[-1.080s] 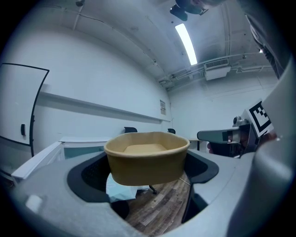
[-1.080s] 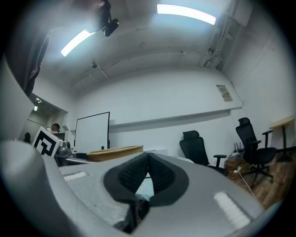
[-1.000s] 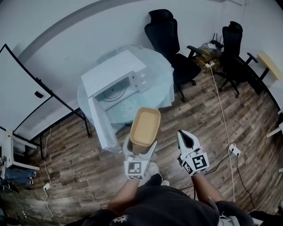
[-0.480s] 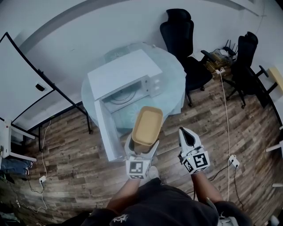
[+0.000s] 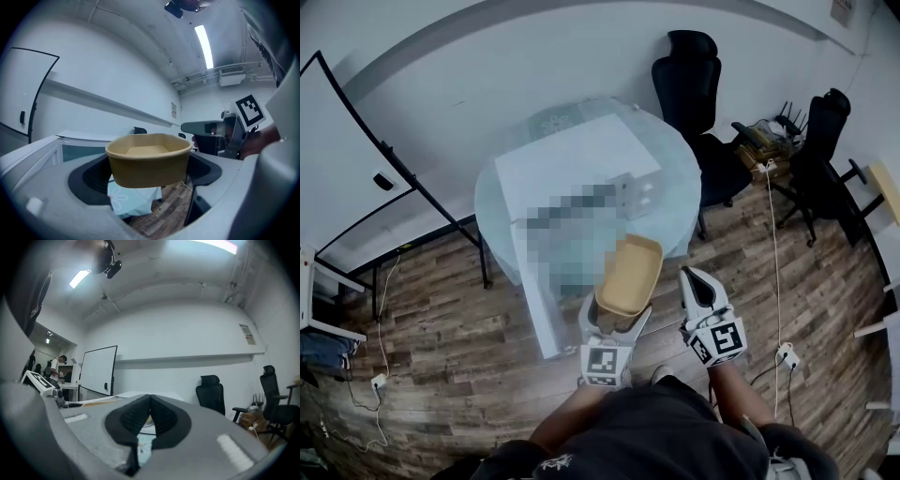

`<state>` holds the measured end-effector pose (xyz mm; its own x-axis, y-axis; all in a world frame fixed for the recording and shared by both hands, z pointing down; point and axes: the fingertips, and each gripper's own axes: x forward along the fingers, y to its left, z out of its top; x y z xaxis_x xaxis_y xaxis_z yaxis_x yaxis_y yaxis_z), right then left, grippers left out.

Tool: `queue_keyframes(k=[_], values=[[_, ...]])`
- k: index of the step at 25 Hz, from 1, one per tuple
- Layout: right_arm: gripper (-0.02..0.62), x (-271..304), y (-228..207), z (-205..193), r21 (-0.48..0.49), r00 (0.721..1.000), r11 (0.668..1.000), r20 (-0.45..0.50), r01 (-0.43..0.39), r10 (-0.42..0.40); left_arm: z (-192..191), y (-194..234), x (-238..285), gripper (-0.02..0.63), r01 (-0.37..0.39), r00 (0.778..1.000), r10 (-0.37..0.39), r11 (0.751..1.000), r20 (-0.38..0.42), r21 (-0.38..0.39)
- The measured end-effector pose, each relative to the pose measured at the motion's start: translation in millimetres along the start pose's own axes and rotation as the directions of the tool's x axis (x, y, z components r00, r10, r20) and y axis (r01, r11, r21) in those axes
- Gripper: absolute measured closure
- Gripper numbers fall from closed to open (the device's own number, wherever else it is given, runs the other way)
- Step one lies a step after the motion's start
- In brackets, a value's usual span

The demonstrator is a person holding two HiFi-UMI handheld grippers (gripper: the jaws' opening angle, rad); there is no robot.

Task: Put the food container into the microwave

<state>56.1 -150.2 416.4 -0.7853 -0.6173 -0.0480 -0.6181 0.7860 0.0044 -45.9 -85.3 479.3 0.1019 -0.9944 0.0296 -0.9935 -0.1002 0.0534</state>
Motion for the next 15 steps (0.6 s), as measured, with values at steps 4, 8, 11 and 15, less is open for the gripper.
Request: queue_keyframes(k=[4, 8, 11, 15], values=[[0.594, 15, 1, 1, -0.006, 1.0, 1.0, -0.004, -0.028, 0.028, 0, 11, 3, 0.106, -0.025, 1.0, 0.025, 1.0, 0.007, -0.005], [0.594, 31, 6, -5, 0.0, 0.996, 0.996, -0.009, -0.084, 0.084, -3, 25, 8, 0.106, -0.075, 0.997, 0.075, 0.997, -0.002, -0.005], [0.594, 45, 6, -10, 0.012, 0.992, 0.992, -0.008, -0.127, 0.127, -6, 32, 15, 0.106, -0.111, 0.994, 0.111, 0.994, -0.013, 0.003], [0.594, 68, -3, -17, 0.031, 0.983, 0.983, -0.013, -0.182, 0.183, -11, 42, 30, 0.106, -0.166, 0.986, 0.166, 0.986, -0.033, 0.001]])
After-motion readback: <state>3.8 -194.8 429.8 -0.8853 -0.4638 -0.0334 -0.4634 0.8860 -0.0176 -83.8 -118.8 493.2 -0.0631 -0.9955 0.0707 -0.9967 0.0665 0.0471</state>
